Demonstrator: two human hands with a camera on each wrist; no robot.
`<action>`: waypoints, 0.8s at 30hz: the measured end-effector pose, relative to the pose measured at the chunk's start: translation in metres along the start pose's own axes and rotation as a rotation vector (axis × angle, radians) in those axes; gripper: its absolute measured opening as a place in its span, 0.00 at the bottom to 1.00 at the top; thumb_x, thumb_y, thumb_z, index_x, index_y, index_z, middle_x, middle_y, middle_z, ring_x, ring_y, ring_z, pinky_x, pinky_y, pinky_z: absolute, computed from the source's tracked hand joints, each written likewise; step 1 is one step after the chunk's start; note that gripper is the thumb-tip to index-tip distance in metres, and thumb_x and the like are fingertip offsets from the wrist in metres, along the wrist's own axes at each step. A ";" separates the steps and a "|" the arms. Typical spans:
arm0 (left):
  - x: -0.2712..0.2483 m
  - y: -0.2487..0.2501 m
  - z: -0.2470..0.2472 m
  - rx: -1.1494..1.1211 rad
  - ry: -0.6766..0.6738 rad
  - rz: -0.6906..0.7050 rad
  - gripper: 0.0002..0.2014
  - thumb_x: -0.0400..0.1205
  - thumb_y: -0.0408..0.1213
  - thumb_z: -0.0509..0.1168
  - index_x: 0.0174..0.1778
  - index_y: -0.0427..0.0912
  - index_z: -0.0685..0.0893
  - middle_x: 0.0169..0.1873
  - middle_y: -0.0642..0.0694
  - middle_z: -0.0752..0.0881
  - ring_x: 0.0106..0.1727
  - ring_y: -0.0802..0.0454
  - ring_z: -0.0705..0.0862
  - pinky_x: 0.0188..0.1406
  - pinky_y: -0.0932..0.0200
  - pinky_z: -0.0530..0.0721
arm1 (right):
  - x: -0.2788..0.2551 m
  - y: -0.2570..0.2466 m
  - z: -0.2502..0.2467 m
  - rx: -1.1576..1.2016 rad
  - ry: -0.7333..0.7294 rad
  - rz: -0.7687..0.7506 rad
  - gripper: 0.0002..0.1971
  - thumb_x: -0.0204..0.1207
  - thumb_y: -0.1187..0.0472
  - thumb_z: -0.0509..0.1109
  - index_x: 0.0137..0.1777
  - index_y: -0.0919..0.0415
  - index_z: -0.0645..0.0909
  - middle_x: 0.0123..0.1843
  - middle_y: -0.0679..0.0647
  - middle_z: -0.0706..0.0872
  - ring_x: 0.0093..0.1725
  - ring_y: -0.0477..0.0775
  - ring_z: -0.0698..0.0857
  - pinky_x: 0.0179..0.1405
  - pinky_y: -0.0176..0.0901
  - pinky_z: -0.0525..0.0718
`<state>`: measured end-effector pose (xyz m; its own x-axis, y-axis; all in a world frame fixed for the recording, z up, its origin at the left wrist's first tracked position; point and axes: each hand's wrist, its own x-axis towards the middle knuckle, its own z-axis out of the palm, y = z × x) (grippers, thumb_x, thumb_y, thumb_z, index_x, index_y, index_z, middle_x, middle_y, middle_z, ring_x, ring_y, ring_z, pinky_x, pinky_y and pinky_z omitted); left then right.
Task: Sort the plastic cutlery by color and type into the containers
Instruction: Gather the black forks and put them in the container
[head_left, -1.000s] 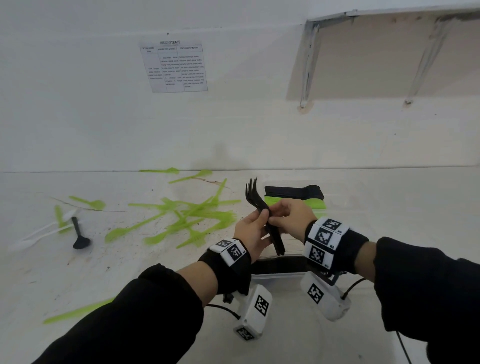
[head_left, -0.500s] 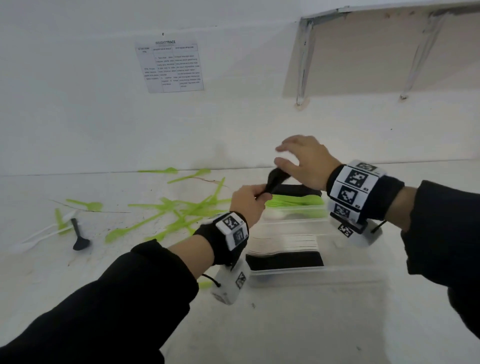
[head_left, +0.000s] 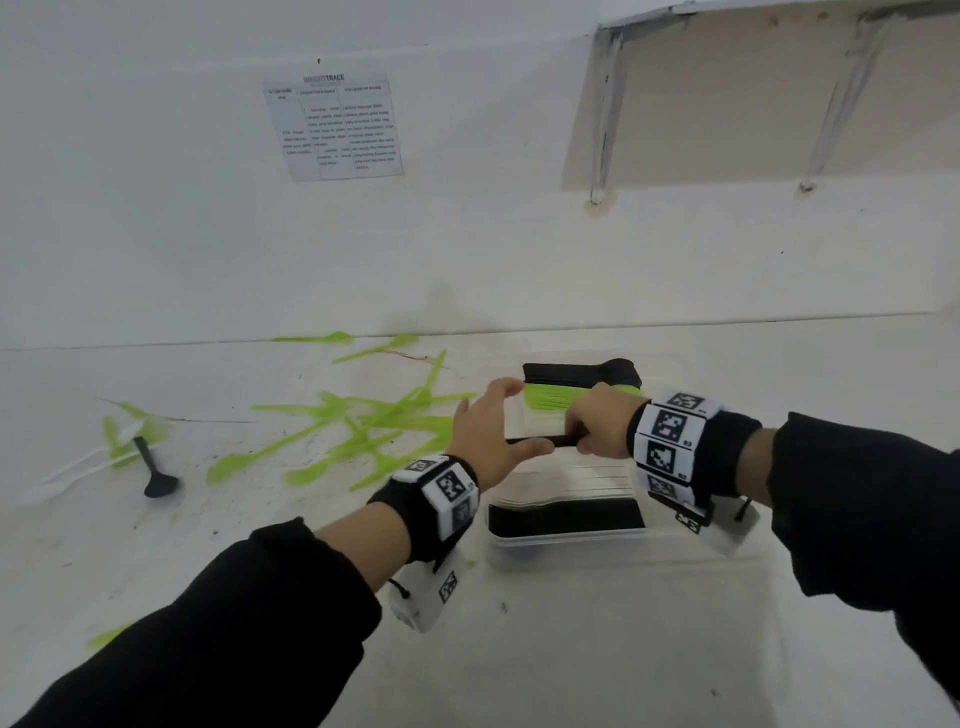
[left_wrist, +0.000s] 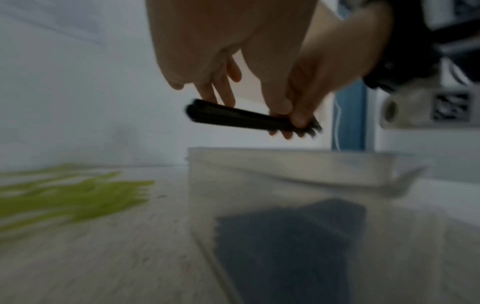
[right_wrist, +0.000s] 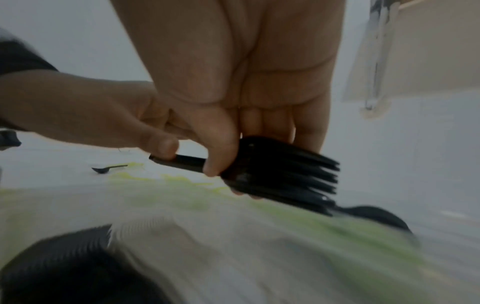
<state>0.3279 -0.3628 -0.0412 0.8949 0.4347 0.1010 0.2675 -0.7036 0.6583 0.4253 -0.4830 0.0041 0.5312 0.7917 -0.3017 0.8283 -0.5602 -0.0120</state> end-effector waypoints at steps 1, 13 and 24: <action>-0.002 -0.006 -0.005 0.009 -0.031 -0.043 0.43 0.71 0.52 0.75 0.78 0.46 0.60 0.76 0.52 0.67 0.78 0.53 0.63 0.81 0.47 0.47 | 0.000 0.001 0.006 -0.002 -0.013 0.005 0.13 0.79 0.65 0.63 0.61 0.61 0.83 0.57 0.57 0.86 0.58 0.57 0.84 0.53 0.43 0.80; -0.024 -0.049 -0.006 -0.166 -0.598 -0.171 0.81 0.46 0.66 0.80 0.79 0.45 0.26 0.81 0.55 0.45 0.82 0.59 0.46 0.74 0.67 0.49 | 0.012 -0.007 0.015 -0.292 -0.158 -0.026 0.14 0.78 0.63 0.65 0.60 0.68 0.82 0.49 0.59 0.85 0.50 0.58 0.85 0.35 0.40 0.78; -0.026 -0.055 -0.001 -0.221 -0.595 -0.164 0.67 0.66 0.41 0.81 0.79 0.52 0.28 0.83 0.51 0.47 0.83 0.54 0.49 0.82 0.55 0.52 | 0.023 -0.030 0.022 -0.563 -0.226 -0.197 0.16 0.81 0.71 0.59 0.67 0.71 0.75 0.67 0.63 0.78 0.64 0.63 0.81 0.59 0.46 0.79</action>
<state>0.2895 -0.3347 -0.0790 0.9105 0.0965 -0.4021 0.3944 -0.4953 0.7741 0.4083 -0.4530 -0.0233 0.3591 0.7618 -0.5391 0.9062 -0.1465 0.3967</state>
